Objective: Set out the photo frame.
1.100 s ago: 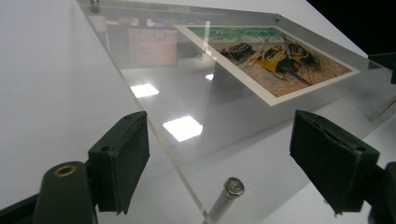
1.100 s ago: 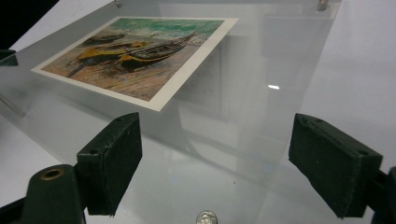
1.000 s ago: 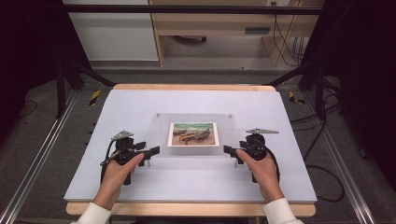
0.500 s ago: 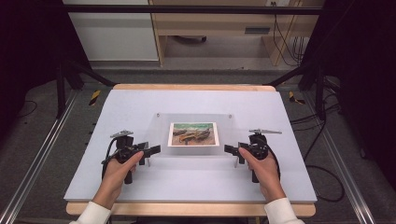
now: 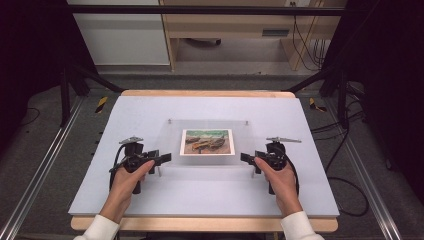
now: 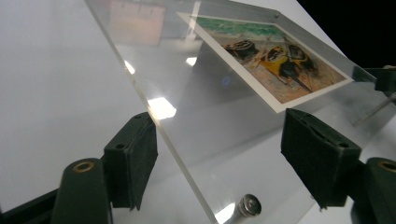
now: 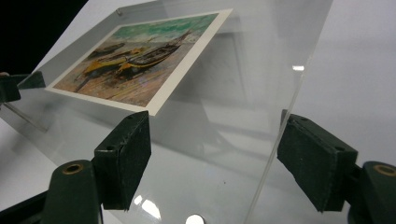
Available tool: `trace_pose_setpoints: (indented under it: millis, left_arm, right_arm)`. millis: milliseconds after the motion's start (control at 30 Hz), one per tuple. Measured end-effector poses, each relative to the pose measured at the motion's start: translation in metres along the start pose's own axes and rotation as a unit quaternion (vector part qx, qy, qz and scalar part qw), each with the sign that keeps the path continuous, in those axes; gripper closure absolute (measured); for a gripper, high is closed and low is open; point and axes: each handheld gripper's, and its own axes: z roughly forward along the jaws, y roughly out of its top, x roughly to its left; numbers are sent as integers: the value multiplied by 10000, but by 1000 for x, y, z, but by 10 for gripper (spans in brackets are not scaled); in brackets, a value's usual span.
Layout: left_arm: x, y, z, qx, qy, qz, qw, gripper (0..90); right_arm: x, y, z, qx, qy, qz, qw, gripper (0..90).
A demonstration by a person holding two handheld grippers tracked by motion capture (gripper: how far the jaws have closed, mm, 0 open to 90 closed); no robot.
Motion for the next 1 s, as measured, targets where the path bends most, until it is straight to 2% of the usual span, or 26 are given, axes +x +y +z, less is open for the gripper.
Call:
trace_pose_setpoints:
  millis: [33,67,100,133,167,233,367,567,667,800,867,967,1000]
  left_arm:
    - [0,0,0,0,0,0,10000,277]
    - [-1,6,4,-83,143,145,9998,285]
    - [-1,6,4,-83,143,145,9998,294]
    - [-2,9,5,-147,190,179,9996,308]
    - [-2,11,7,-206,209,171,9994,308]
    - [-1,13,8,-295,212,207,9991,344]
    - [-1,14,10,-341,214,289,9988,352]
    - [-4,10,7,-435,261,359,9981,358]
    - [-9,6,2,-485,332,468,9972,373]
    - [-11,2,-3,-541,335,478,9968,406]
    - [-16,0,-6,-558,436,577,9958,419]
    - [-18,-2,-8,-549,475,631,9954,421]
    - [-19,-3,-10,-564,473,623,9953,435]
  right_arm:
    - [0,0,0,0,0,0,10000,264]
    - [1,4,0,-40,-77,-142,9999,267]
    - [1,4,0,-40,-77,-142,9999,267]
    - [2,9,0,-98,-187,-300,9993,282]
    - [2,9,0,-98,-187,-300,9993,282]
    - [0,13,1,-177,-236,-446,9986,291]
    - [-4,17,2,-283,-250,-605,9975,304]
    - [-1,15,1,-340,-295,-701,9965,304]
    - [2,11,-2,-422,-370,-906,9943,305]
    - [6,8,-6,-445,-436,-1014,9929,319]
    - [9,5,-10,-464,-501,-1172,9908,333]
    - [11,3,-12,-463,-537,-1219,9900,344]
    - [13,1,-14,-474,-577,-1314,9885,354]
